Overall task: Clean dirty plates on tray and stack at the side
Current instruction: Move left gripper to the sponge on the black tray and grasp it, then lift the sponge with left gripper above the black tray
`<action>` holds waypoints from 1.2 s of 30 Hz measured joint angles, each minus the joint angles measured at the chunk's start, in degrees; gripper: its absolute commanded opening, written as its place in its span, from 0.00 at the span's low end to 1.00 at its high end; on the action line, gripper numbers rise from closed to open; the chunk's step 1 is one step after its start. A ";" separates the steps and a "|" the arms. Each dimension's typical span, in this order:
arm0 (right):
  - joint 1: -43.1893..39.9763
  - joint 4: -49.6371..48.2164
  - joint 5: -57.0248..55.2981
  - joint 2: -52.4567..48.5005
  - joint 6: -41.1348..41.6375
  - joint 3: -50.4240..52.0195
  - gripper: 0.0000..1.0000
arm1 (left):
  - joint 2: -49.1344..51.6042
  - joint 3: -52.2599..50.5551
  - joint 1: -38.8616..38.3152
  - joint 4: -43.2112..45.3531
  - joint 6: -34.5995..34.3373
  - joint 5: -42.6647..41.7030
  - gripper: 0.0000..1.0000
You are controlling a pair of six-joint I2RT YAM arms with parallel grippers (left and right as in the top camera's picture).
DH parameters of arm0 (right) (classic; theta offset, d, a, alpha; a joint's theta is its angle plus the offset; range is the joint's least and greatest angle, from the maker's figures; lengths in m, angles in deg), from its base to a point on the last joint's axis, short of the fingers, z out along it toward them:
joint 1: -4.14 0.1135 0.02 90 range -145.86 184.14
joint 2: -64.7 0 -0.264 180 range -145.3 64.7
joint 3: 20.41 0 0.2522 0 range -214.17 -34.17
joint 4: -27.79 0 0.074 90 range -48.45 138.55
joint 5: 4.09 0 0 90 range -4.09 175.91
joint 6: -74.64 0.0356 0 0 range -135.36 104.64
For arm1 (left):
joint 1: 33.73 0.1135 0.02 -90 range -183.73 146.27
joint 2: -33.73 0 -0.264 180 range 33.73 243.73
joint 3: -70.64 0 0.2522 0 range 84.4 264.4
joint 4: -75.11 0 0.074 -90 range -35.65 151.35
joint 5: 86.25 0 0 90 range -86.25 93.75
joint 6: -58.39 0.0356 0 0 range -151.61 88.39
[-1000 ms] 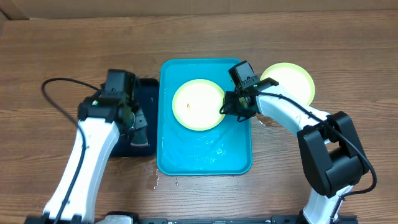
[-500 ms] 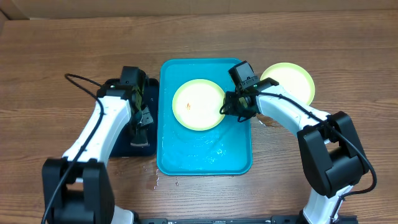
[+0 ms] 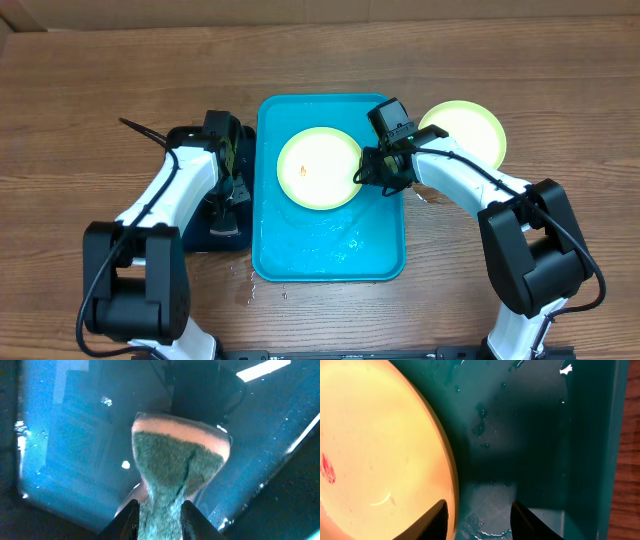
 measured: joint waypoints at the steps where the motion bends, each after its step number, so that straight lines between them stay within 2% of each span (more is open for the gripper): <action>1: 0.00 0.02 0.02 0.00 0.00 0.02 0.42 | 0.68 0.00 0.00 0.22 0.07 0.00 0.28; 4: 0.02 0.00 0.00 0.00 0.00 0.00 0.42 | 2.86 0.00 0.00 1.25 0.79 -0.83 0.25; 6: 0.00 -0.04 0.02 0.00 0.00 0.00 0.42 | 4.15 0.00 0.00 2.16 1.97 -1.95 0.04; 17: 0.02 -1.03 0.02 0.00 0.00 0.00 0.41 | 4.50 3.13 1.53 -0.46 4.94 -4.59 0.04; 29: 0.00 -1.18 0.02 0.00 0.00 0.00 0.41 | 1.90 5.44 5.64 5.09 6.25 2.19 0.04; 33: 0.02 -1.27 0.00 0.00 -0.02 0.00 0.41 | 1.90 2.75 5.22 8.31 7.63 2.58 0.05; 34: 0.00 -1.31 -0.04 0.00 0.00 0.00 0.41 | 1.90 2.21 5.22 8.76 7.98 2.58 0.12; 35: 0.02 -1.31 -0.07 0.00 0.02 0.00 0.41 | 1.90 1.84 5.22 8.87 8.35 2.58 0.24; 36: 0.02 -1.29 -0.11 0.00 0.00 0.02 0.41 | 1.90 1.73 5.22 8.87 8.72 2.60 0.29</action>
